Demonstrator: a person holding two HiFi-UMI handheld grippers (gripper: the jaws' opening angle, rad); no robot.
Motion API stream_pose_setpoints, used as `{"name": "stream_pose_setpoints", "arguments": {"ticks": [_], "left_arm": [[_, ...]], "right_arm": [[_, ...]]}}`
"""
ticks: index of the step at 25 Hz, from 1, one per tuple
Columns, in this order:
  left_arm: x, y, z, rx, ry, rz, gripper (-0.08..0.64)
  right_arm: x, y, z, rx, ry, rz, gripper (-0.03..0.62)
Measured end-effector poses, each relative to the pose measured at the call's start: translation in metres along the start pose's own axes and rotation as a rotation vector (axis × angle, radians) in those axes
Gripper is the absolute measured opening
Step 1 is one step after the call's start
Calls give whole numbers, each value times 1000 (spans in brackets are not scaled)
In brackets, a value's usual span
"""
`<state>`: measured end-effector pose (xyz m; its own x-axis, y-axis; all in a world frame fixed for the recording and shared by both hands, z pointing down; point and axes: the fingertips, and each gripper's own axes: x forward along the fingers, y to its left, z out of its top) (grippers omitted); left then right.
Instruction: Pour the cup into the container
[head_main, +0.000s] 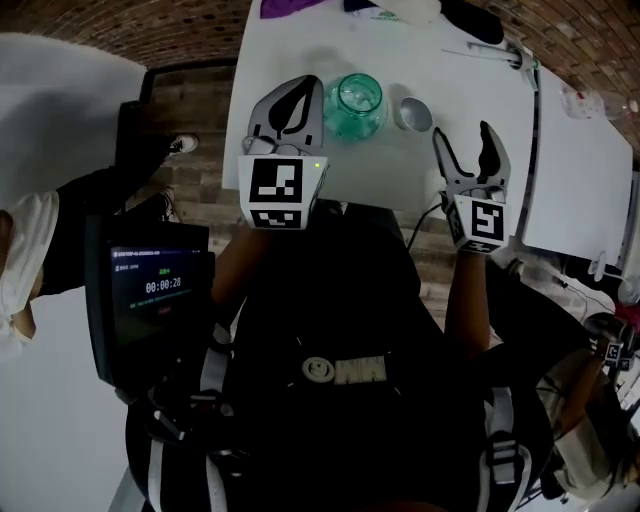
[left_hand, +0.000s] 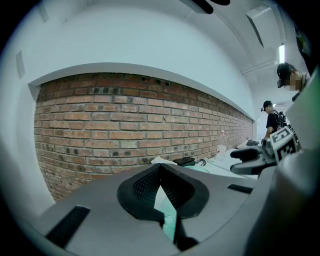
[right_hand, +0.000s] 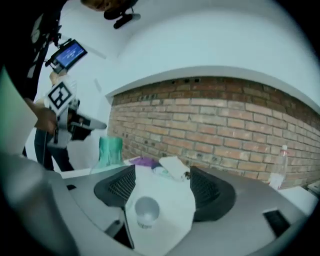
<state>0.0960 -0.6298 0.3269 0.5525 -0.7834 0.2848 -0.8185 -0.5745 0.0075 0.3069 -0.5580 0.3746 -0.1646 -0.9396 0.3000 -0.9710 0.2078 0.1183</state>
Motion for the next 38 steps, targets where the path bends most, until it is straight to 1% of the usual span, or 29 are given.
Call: {"name": "stream_pose_setpoints", "arguments": {"ticks": [1, 2, 3, 4, 5, 8, 10, 14, 20, 25, 28, 32, 38], "left_arm": [[-2, -1, 2, -9, -9, -2, -3], [-5, -4, 4, -21, -15, -9, -3], [-8, -8, 7, -30, -19, -18, -3], [-11, -12, 10, -31, -23, -25, -3], [-14, -15, 14, -27, -27, -28, -3], [-18, -23, 19, -22, -34, -26, -3], [-26, -30, 18, -29, -43, -24, -3], [-70, -42, 8, -29, -88, 6, -3], [-90, -82, 9, -21, -116, 11, -3], [-124, -134, 3, -12, -126, 10, -3], [-147, -166, -5, -4, -129, 16, -3], [-160, -181, -9, -9, -105, 22, -3], [-213, -201, -34, -11, -82, 58, -3]], "right_arm": [[-5, 0, 26, -1, -32, -31, 341], [-9, 1, 49, 6, -57, -60, 268], [-10, 4, 67, 20, -80, -83, 157], [-10, 11, 81, 39, -97, -88, 16], [-7, 20, 90, 55, -108, -71, 6], [-5, 51, 90, 58, -108, 11, 6], [-14, 62, 81, 41, -97, 22, 6], [-51, 84, 72, 23, -127, 34, 6], [-85, 79, 78, 16, -168, 47, 6], [-134, 77, 69, -1, -195, 72, 6], [-166, 74, 61, -17, -208, 73, 6], [-179, 74, 55, -7, -184, 83, 6], [-222, 97, 41, -28, -207, 128, 6]]}}
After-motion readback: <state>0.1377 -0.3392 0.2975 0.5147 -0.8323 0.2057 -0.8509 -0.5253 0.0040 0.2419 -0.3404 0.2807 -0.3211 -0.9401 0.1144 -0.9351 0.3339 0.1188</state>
